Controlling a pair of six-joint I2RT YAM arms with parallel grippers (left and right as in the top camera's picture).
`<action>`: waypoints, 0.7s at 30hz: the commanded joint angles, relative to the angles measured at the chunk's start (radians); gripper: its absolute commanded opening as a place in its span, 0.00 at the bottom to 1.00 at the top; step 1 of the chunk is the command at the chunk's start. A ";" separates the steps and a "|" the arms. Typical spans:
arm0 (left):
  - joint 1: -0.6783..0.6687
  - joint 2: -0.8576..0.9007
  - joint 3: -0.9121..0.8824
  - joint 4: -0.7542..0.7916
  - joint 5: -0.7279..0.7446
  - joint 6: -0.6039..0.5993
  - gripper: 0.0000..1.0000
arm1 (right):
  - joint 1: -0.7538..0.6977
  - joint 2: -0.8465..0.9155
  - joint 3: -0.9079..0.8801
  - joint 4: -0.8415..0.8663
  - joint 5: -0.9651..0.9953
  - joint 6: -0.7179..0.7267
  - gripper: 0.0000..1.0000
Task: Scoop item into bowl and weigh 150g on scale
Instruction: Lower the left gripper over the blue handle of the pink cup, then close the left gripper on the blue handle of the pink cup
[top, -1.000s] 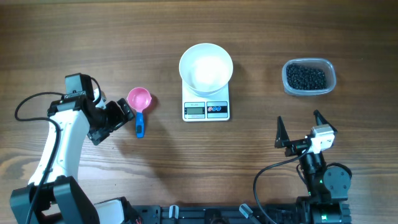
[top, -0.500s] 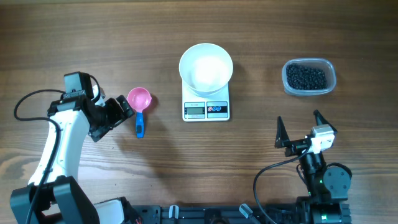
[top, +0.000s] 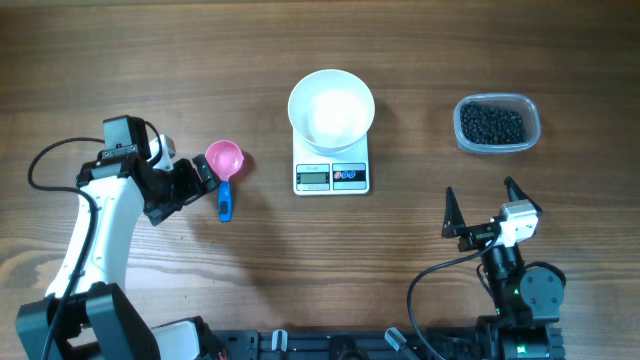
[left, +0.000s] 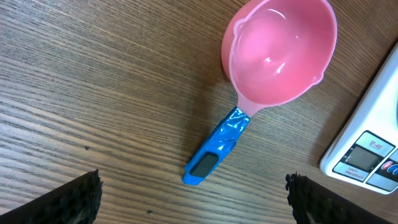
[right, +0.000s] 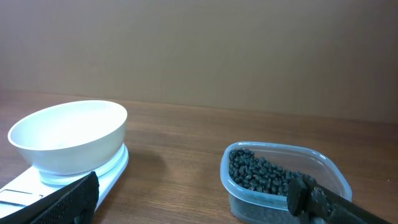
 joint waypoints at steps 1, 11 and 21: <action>0.003 0.016 -0.009 0.000 0.023 0.037 1.00 | 0.005 -0.006 -0.002 0.003 -0.006 -0.008 1.00; 0.003 0.078 -0.018 0.019 0.023 0.043 1.00 | 0.005 -0.006 -0.001 0.003 -0.006 -0.008 1.00; 0.003 0.079 -0.018 0.027 0.093 0.129 1.00 | 0.005 -0.006 -0.002 0.003 -0.006 -0.008 1.00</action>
